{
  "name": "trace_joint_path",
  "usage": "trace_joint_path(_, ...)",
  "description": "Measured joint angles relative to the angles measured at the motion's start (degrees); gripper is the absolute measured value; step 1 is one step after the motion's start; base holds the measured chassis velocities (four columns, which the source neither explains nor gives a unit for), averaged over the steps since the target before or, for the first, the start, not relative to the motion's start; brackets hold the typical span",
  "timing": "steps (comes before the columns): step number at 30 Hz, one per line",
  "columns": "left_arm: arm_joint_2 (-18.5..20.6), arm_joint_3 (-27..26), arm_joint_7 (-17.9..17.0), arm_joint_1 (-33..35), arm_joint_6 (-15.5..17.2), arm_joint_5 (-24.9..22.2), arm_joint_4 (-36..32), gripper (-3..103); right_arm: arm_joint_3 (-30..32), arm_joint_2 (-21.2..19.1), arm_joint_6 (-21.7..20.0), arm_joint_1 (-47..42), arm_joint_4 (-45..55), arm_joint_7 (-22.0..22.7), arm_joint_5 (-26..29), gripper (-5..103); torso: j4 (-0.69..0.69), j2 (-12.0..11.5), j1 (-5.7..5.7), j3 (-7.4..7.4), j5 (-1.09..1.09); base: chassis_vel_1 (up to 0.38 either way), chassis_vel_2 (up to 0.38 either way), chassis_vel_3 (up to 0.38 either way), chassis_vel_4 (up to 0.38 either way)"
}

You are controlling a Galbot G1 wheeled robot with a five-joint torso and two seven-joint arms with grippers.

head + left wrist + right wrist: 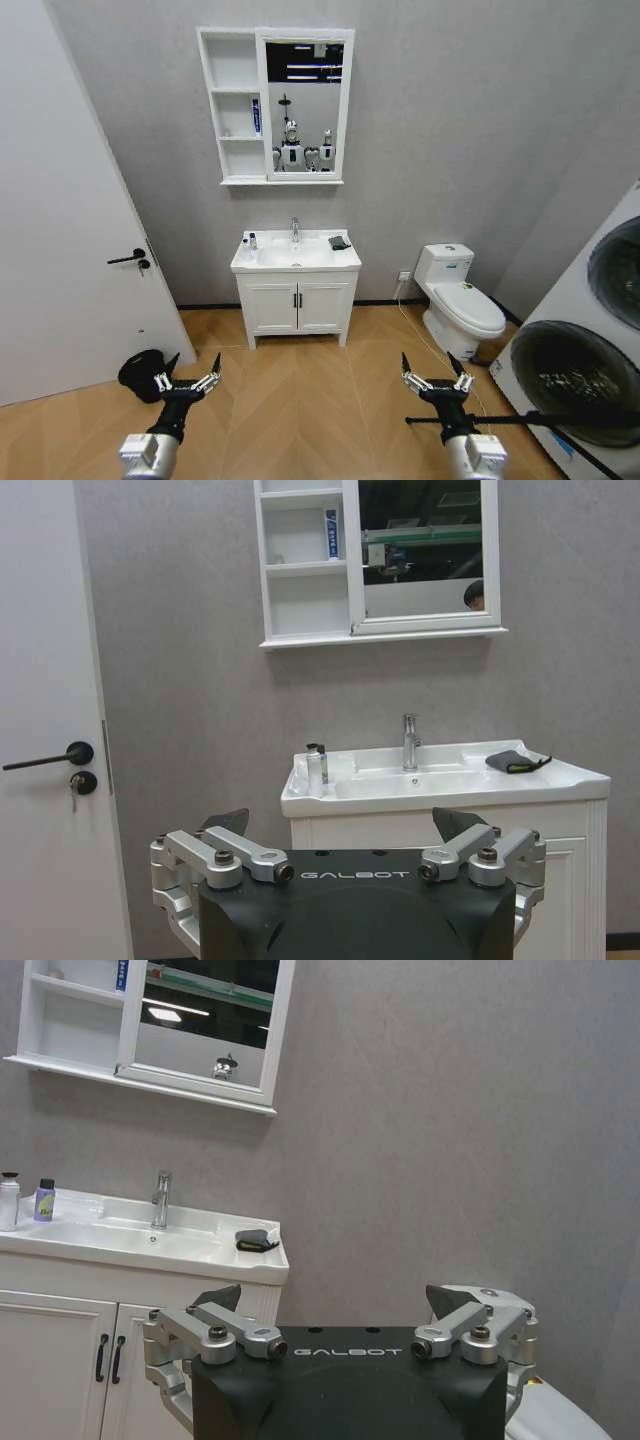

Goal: Move facial cleanser and shampoo from washbasin to cabinet, then wipe washbasin with towel.

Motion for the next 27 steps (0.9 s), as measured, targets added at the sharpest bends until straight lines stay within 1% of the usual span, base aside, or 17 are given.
trace_joint_path(4,-0.10,0.10,-0.01,0.05,0.01,0.00,0.19,100,0.02,-0.06,0.13,-0.08,0.00,-0.22,0.18,100,0.00,0.00,0.00,0.00,0.00,0.000,0.000,0.000,0.000)
trace_joint_path(8,-0.13,0.11,0.01,0.14,0.02,0.01,0.30,100,0.03,0.09,1.27,-0.02,-0.13,-0.54,0.21,100,0.00,0.00,0.00,0.00,0.00,0.000,0.000,0.000,0.000)
trace_joint_path(21,-0.25,-0.06,0.02,0.57,0.08,0.08,0.19,100,0.18,0.38,0.54,-0.04,0.05,0.07,0.30,100,0.00,0.00,0.00,0.00,0.00,0.000,0.000,0.000,0.000)
trace_joint_path(27,-0.61,-0.12,0.02,0.84,-0.08,0.39,-0.07,100,0.25,0.48,0.72,-0.40,-0.23,-0.54,0.31,100,0.00,0.01,-0.03,-0.01,0.00,-0.011,0.009,0.009,-0.003)
